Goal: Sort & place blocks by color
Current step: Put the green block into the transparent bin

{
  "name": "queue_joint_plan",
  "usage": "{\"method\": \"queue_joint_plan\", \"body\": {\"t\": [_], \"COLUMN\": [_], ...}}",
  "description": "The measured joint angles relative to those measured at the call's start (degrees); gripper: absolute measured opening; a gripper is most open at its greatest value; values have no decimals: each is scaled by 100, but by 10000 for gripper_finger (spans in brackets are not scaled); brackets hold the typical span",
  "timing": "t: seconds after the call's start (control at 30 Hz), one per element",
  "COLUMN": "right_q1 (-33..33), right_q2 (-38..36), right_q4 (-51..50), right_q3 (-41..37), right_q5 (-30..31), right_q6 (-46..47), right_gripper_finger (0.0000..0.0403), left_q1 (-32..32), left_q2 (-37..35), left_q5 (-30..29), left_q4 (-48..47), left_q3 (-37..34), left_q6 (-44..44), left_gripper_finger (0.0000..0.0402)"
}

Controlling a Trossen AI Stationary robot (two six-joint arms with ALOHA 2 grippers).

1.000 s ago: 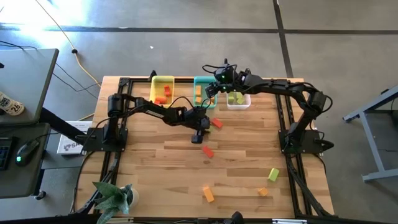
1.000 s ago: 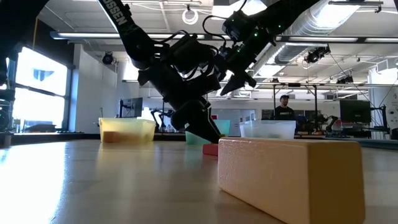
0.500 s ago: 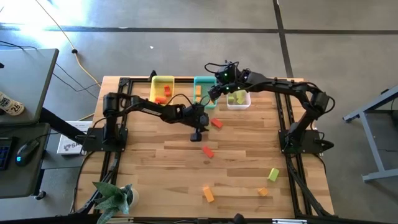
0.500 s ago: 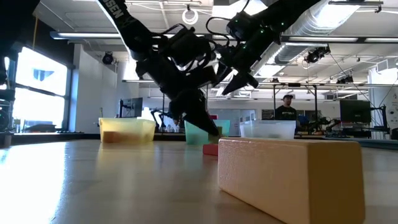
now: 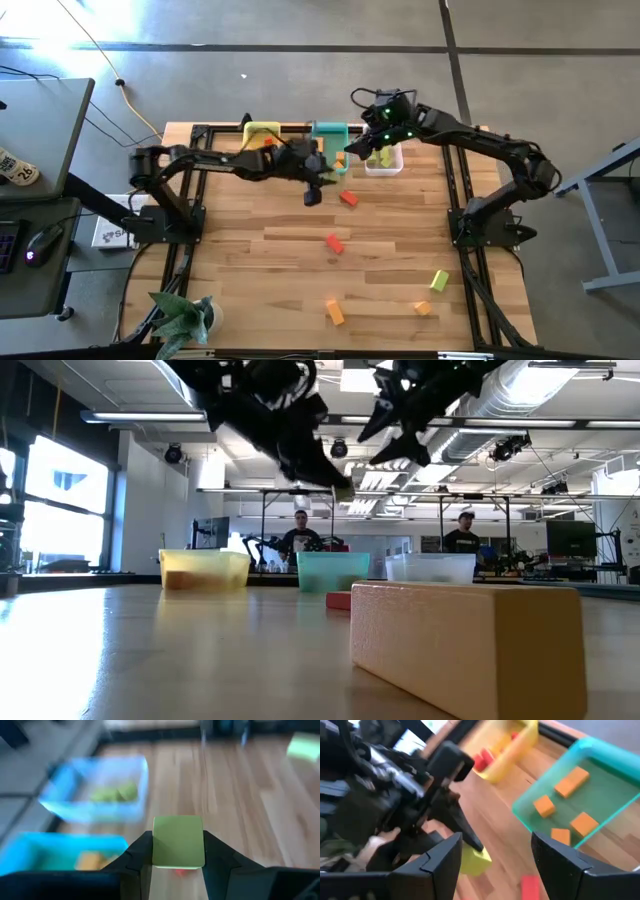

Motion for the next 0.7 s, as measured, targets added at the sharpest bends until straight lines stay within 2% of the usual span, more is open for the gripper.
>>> {"method": "queue_joint_plan", "body": {"t": [0.23, 0.47, 0.7], "right_q1": [-142, -200, -216], "right_q2": [-520, -732, -748], "right_q4": [116, 977, 2195], "right_q3": [-2, 0, -1], "right_q5": [-520, -1262, -1779], "right_q6": [548, 1134, 1684], "right_gripper_finger": [225, 225, 224], "left_q1": [123, 254, 580], "left_q2": [-689, -1019, -1146], "left_q5": [14, 93, 1087], "left_q4": [611, 1601, 2789], "left_q3": [5, 0, 3], "left_q6": [36, -108, -847], "left_gripper_finger": [101, 101, 101]}}
